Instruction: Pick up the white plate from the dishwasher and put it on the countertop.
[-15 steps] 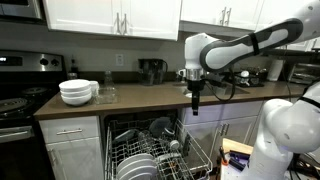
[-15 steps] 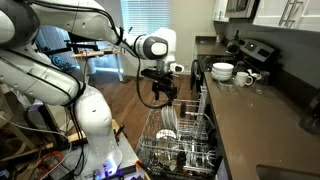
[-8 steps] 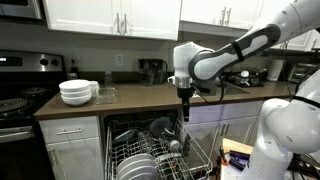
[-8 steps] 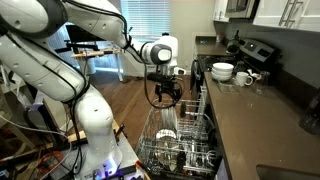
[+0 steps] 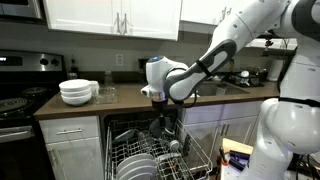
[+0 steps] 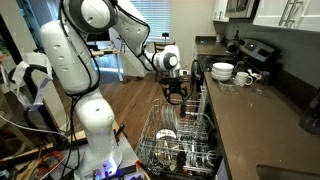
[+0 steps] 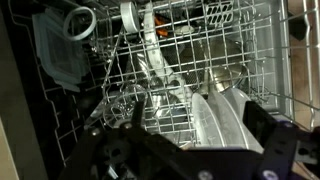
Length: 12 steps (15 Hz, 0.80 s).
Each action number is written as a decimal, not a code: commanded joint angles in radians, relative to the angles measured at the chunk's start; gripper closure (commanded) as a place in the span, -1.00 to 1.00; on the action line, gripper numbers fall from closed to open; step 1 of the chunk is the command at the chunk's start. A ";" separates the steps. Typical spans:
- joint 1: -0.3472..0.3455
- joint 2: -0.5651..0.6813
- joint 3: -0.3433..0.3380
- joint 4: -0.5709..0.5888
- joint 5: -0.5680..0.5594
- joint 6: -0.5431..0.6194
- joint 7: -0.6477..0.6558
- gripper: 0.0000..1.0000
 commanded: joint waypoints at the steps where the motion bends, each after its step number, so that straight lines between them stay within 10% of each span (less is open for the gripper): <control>1: 0.007 0.160 0.020 0.115 -0.025 0.072 -0.009 -1.00; 12: 0.019 0.358 0.031 0.232 -0.004 0.152 0.007 -0.99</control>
